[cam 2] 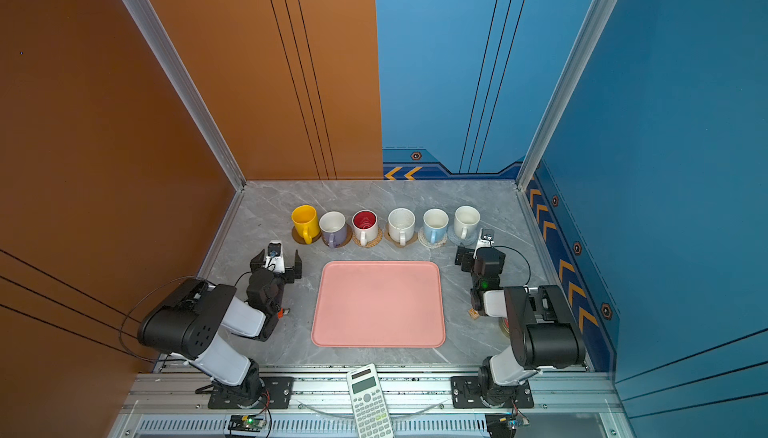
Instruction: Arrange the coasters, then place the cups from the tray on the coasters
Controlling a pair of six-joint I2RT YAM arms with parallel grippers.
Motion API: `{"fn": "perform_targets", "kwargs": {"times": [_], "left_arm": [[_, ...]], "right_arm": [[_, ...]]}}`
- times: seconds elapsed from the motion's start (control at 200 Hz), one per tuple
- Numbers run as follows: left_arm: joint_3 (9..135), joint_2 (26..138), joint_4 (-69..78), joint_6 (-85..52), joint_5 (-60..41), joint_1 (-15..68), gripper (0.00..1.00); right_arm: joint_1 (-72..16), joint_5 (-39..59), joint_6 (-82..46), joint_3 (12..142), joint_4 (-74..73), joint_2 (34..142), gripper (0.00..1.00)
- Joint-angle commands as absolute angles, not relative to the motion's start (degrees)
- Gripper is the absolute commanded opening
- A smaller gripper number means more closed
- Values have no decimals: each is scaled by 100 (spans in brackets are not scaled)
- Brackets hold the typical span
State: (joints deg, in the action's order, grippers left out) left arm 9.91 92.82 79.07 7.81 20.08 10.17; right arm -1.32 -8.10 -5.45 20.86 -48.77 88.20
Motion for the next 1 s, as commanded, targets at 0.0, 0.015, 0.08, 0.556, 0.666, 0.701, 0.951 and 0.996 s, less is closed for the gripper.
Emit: {"fn": "perform_targets", "kwargs": {"times": [0.0, 0.015, 0.08, 0.556, 0.666, 0.701, 0.951, 0.996], "left_arm": [[1180, 9322, 7769, 577, 2508, 1011, 98], [1207, 9317, 7713, 574, 2513, 1011, 98], [1288, 9279, 7522, 572, 2546, 1023, 98], [1379, 9223, 7290, 524, 2558, 985, 98], [1377, 9223, 7286, 525, 2561, 989, 98], [1381, 9223, 7288, 521, 2558, 997, 98], [1373, 9225, 7289, 525, 2558, 987, 98], [1378, 9221, 7284, 526, 2562, 987, 98]], "right_arm": [[-88, -799, -484, 2033, -5375, 8850, 100], [-88, -834, -493, 2061, -5315, 8832, 100], [-97, -857, -500, 2041, -5394, 8858, 100], [-115, -884, -496, 2057, -5349, 8851, 100], [-114, -892, -492, 2058, -5339, 8851, 100], [-127, -924, -483, 2074, -5310, 8851, 100], [-167, -993, -456, 2080, -5304, 8851, 100], [-167, -993, -456, 2085, -5309, 8851, 100]]}}
